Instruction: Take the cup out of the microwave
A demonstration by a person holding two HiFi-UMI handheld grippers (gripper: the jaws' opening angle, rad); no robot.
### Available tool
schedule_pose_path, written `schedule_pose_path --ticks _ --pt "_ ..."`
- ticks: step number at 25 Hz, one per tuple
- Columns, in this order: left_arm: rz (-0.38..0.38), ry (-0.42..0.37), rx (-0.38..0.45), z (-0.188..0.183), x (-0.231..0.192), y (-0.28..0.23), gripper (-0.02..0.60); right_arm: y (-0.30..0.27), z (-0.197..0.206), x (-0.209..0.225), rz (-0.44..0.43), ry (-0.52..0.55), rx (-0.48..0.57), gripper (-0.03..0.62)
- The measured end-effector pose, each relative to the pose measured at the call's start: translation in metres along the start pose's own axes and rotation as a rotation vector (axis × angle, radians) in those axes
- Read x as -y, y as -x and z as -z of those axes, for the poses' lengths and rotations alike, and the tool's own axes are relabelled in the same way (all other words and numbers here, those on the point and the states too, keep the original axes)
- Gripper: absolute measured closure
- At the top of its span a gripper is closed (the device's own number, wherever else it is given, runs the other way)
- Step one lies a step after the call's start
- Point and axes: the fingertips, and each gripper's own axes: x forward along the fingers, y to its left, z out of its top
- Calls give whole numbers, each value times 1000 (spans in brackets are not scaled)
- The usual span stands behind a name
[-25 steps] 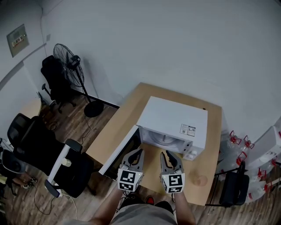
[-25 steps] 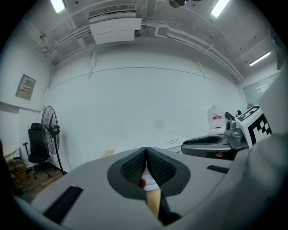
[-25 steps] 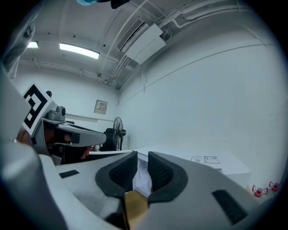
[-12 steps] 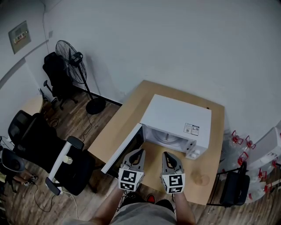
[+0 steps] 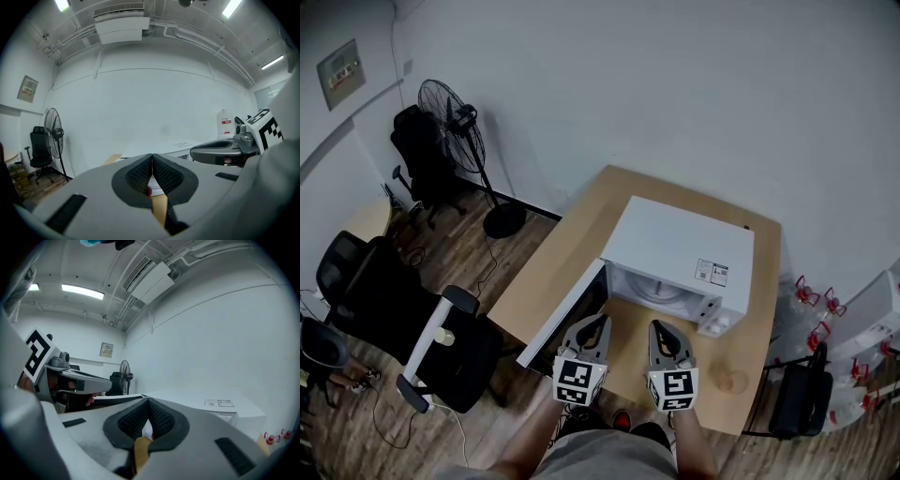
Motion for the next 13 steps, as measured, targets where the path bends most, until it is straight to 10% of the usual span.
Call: schedule_pose_path --ticks 13 --pt "-6 -1 -5 2 -2 5 558 1 -1 -2 1 -12 7 577"
